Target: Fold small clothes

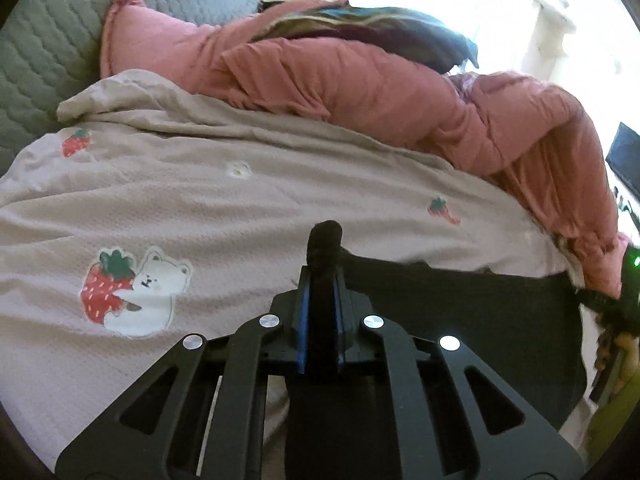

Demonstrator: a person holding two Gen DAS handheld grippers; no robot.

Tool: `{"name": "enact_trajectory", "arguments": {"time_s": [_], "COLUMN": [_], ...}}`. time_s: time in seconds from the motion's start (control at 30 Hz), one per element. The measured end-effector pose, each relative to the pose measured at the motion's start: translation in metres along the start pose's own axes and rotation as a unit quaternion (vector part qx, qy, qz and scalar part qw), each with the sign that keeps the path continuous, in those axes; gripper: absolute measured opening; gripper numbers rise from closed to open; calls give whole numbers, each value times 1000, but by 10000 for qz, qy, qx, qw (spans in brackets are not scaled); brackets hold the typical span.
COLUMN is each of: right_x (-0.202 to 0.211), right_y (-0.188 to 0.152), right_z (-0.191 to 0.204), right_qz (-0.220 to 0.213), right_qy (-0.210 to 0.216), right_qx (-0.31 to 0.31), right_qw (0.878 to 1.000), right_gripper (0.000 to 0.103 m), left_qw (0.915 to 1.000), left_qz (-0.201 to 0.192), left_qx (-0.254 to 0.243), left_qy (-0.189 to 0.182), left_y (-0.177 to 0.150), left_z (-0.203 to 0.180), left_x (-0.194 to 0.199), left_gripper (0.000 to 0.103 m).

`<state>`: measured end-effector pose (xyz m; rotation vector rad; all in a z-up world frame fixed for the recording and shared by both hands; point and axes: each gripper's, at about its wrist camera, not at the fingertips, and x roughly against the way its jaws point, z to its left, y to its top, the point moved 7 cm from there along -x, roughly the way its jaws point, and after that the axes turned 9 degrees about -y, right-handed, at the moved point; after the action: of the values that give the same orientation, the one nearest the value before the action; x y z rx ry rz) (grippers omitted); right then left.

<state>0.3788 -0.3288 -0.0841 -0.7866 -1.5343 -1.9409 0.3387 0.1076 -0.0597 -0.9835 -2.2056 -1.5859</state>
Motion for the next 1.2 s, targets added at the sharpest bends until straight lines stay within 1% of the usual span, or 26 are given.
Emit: {"name": "enact_trajectory", "arguments": {"time_s": [0.07,0.17,0.2,0.27,0.3,0.33,0.4,0.53,0.57,0.6,0.63,0.67,0.7,0.73,0.8,0.87,0.9,0.93,1.0,1.07,1.1,1.2], "right_x": [-13,-32,-37,-41,-41,-42,-43,-45,-43,-43,-41,-40,-39,-37,-32,-26,-22,-18,-11,-1,4,21], "right_y": [-3,-11,-15,-19,-21,-21,-23,-27,-27,-28,-28,-29,-29,-30,-30,-31,-32,-33,-34,-36,-36,-39], "right_z": [-1,0,0,1,1,1,0,-2,-2,-3,-3,-3,-4,-5,-8,-9,-8,-8,-6,-4,-3,0], "right_qz": [132,336,379,381,356,342,342,336,325,325,320,324,335,334,315,271,243,241,183,97,50,-100], "right_qy": [-65,-239,-383,-531,-625,-699,-859,-1013,-1076,-1133,-1233,-1274,-1314,-1347,-1327,-1317,-1307,-1283,-1254,-1236,-1235,-1149], "right_qx": [-23,40,108,217,292,344,433,578,606,631,703,748,787,784,730,706,719,741,763,831,848,895], "right_qw": [9999,9991,9985,9976,9970,9964,9948,9926,9918,9910,9894,9885,9876,9872,9880,9884,9885,9887,9890,9888,9887,9893], "right_gripper": [9,9,11,11,13,17,19,22,24,30,35,37,42,45,46,51,54,58,59,62,65,69], "left_qw": [9999,9992,9987,9972,9968,9966,9962,9951,9947,9940,9937,9935,9935,9932,9927,9930,9933,9935,9936,9931,9930,9931], "left_qz": [46,277,391,529,566,569,559,556,569,584,603,611,606,601,592,575,554,533,488,432,401,343], "left_qx": [34,29,16,-1,36,66,67,-67,-104,-146,-173,-190,-212,-224,-231,-192,-179,-178,-207,-276,-315,-359], "left_qy": [87,279,340,535,568,590,667,814,849,910,934,937,940,967,1025,1009,999,993,1002,1057,1069,1064], "left_y": [0,-11,-17,-25,-27,-28,-29,-31,-31,-30,-30,-29,-28,-28,-28,-27,-26,-26,-25,-23,-22,-22], "left_z": [6,16,20,27,30,33,35,34,33,32,31,29,26,25,24,22,20,19,15,11,9,1], "left_x": [-7,-24,-30,-37,-38,-39,-37,-35,-35,-34,-32,-31,-28,-26,-21,-17,-13,-11,-5,1,4,14], "left_gripper": [4,4,5,7,10,14,19,24,24,25,26,26,28,33,36,40,46,48,49,54,57,61]}}
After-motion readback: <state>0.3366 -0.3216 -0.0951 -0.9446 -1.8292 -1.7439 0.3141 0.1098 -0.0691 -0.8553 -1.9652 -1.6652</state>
